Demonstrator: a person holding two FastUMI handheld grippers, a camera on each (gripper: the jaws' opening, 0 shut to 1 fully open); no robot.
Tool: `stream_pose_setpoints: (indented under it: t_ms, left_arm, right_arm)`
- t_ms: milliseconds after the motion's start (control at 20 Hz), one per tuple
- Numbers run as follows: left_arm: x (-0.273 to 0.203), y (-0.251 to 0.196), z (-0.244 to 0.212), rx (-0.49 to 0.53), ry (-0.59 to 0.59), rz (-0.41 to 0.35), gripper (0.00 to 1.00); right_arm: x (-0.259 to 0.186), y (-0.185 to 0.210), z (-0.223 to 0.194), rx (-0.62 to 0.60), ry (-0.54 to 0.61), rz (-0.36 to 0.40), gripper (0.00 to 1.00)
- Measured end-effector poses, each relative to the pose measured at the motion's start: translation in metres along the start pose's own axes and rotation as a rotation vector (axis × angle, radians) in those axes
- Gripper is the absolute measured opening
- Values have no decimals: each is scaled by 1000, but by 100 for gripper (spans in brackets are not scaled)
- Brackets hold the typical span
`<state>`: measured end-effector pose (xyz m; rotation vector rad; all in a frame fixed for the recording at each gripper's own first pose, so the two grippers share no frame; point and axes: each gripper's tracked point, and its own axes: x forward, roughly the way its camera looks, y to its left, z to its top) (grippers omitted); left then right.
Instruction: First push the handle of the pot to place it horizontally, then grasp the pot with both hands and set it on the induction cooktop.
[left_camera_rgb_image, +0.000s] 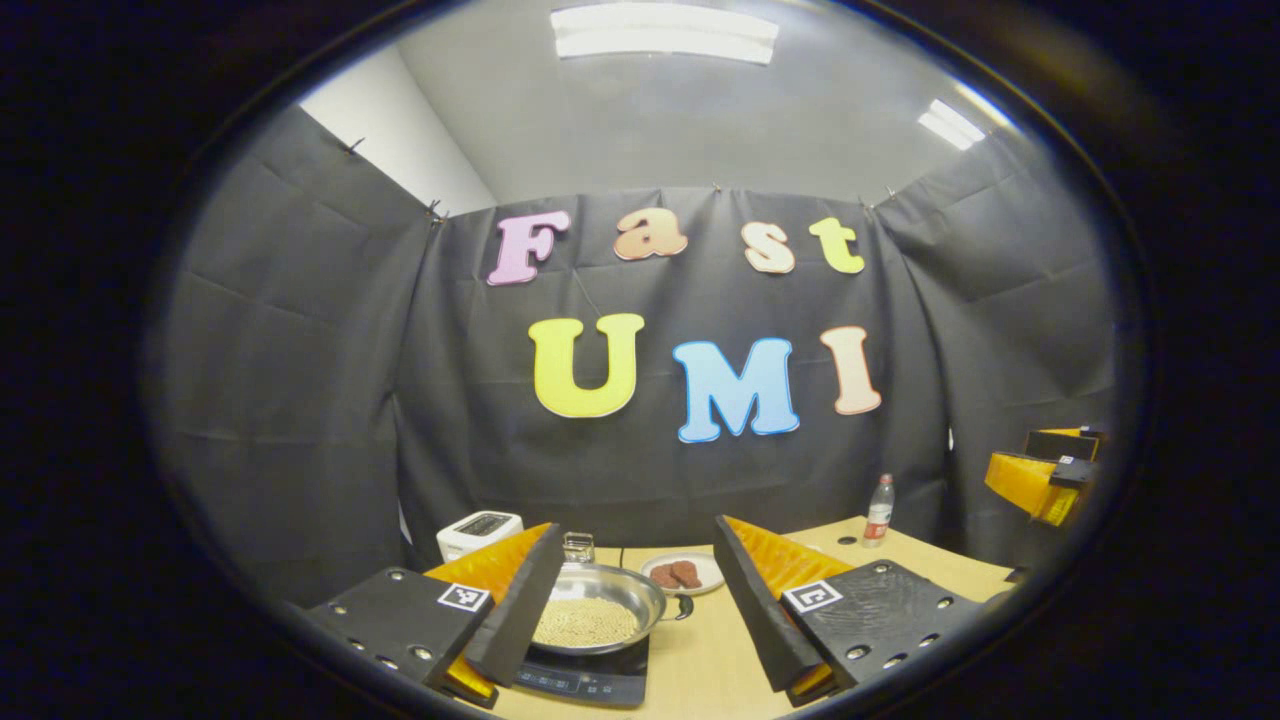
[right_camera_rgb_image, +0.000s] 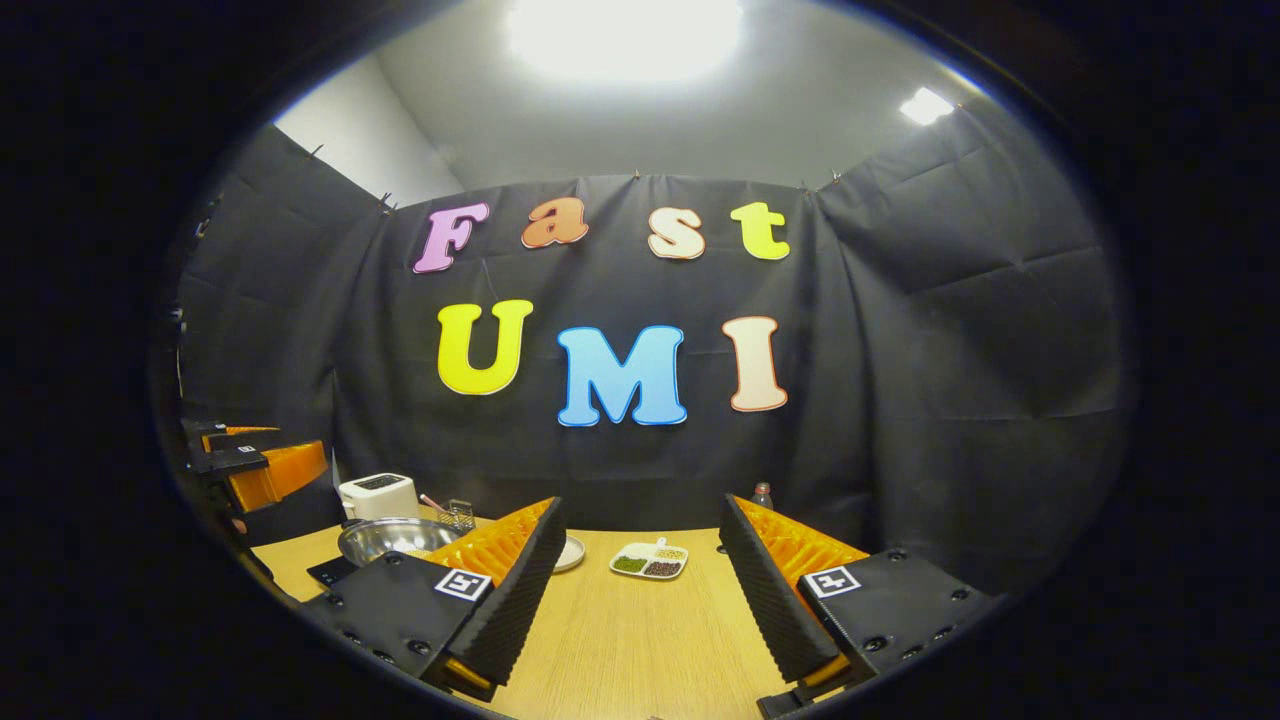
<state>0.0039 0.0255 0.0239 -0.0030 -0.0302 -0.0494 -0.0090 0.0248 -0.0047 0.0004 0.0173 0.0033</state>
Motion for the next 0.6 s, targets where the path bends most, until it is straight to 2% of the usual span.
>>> stream_pose_setpoints:
  t_ms: [600]
  left_arm:
    - [-14, 15, 6, -4, -25, -9, 89]
  right_arm:
    - [-21, 10, 5, -28, -15, -16, 98]
